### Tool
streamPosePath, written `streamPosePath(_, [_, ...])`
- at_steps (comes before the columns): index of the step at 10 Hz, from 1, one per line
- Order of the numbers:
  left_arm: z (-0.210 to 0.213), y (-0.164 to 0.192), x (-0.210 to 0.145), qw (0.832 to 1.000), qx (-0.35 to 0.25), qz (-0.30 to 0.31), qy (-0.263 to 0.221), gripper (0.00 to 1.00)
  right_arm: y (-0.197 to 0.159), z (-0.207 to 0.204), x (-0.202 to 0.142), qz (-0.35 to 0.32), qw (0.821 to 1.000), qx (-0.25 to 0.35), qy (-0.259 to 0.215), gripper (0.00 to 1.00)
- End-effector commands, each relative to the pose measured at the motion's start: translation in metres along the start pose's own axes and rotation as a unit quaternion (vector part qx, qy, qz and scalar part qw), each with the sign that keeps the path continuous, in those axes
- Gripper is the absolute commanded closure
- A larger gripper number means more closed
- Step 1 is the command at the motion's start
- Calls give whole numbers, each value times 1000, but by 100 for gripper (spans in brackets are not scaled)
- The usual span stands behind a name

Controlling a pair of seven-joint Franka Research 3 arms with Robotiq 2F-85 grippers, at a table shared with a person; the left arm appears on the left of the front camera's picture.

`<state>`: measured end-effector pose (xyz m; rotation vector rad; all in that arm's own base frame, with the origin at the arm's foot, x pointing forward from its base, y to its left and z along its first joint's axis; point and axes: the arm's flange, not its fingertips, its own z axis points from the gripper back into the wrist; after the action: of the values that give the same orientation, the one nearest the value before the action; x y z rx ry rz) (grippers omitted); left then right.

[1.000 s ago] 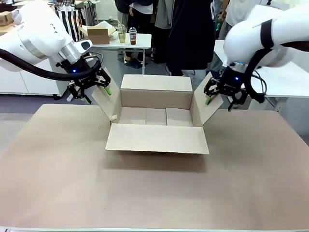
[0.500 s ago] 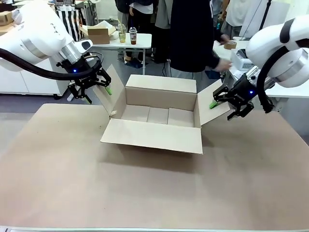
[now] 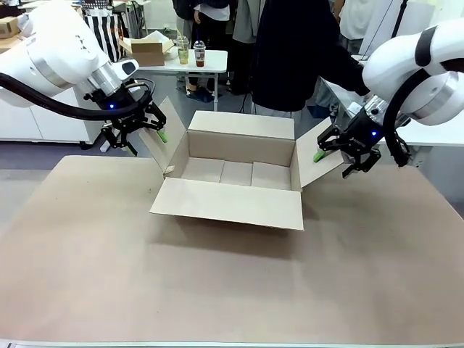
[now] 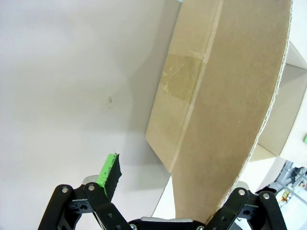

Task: Pack the gift set into the box.
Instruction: Place both hands on the side flaps of the Package Box and spread them outward, then lift both hands away from the flaps of the Package Box.

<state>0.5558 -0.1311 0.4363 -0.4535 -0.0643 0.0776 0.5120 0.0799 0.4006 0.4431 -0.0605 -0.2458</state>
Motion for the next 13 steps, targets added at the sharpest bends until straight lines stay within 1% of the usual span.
streamPosePath(1, [2, -1, 1, 1000, 11, 5, -3, 0, 1, 0, 1, -7, 1000, -12, 2, 0])
streamPosePath(13, [2, -1, 1, 1000, 11, 5, -3, 0, 1, 0, 1, -7, 1000, -12, 2, 0])
